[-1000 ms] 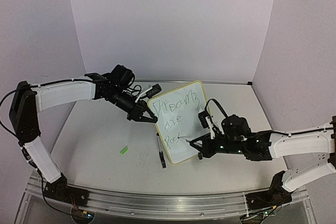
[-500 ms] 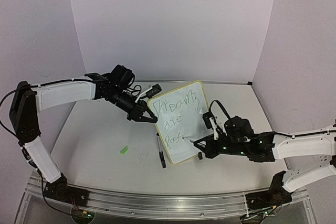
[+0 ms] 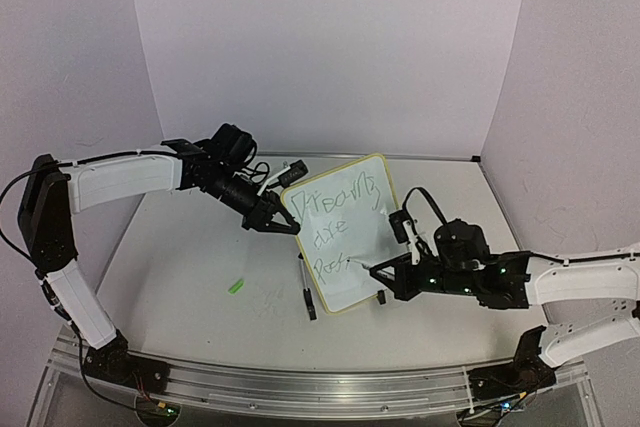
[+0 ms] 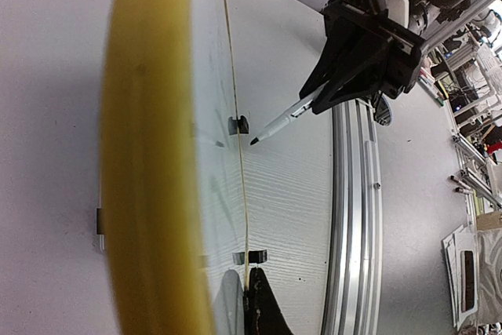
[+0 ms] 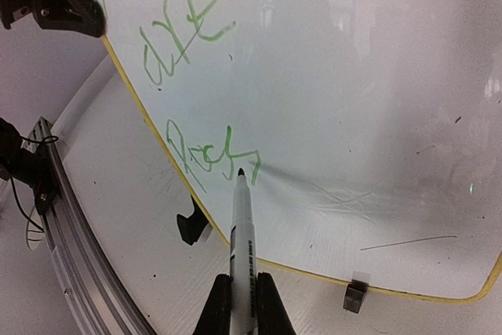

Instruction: Write a sentence on the whiteboard

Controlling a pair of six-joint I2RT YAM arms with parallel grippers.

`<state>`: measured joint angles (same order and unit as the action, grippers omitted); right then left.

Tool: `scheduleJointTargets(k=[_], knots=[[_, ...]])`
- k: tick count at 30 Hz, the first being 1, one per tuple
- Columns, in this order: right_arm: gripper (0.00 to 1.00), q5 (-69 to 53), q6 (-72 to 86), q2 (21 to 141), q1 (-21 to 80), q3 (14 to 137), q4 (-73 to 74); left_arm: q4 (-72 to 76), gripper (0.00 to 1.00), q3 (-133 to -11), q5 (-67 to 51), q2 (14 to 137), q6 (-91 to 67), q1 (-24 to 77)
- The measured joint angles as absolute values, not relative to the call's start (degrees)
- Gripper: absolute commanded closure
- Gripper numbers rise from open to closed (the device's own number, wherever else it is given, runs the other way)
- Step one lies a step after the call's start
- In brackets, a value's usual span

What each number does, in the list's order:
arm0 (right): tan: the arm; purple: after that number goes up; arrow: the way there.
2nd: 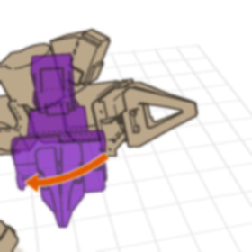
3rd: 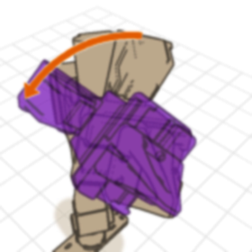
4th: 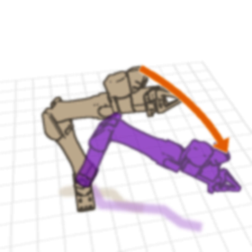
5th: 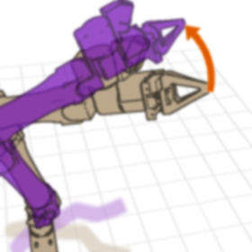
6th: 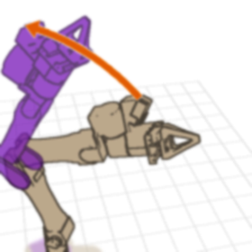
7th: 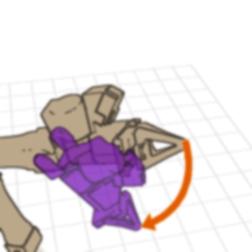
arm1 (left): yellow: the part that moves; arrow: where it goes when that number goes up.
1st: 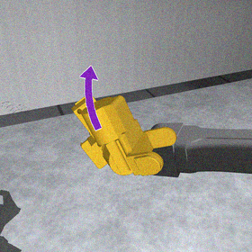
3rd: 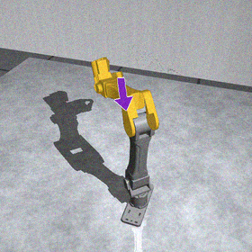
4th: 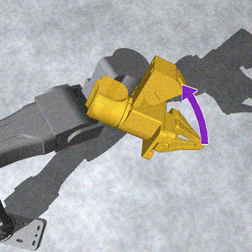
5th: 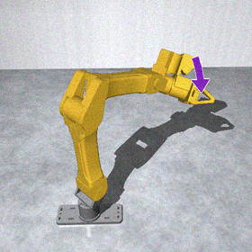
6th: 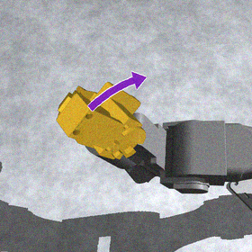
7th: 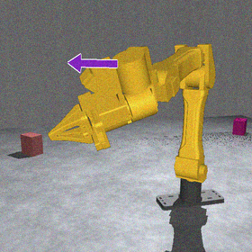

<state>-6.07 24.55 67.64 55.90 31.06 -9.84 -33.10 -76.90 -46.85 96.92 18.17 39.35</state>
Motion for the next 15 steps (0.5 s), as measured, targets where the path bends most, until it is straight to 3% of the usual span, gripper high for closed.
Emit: scheduleJointTargets(k=[15], knots=[[1.0, -9.29, 21.96, 61.93, 51.78, 30.72, -7.14, -33.12, 1.0, -76.9, -46.83, 96.92, 18.17, 39.35]])
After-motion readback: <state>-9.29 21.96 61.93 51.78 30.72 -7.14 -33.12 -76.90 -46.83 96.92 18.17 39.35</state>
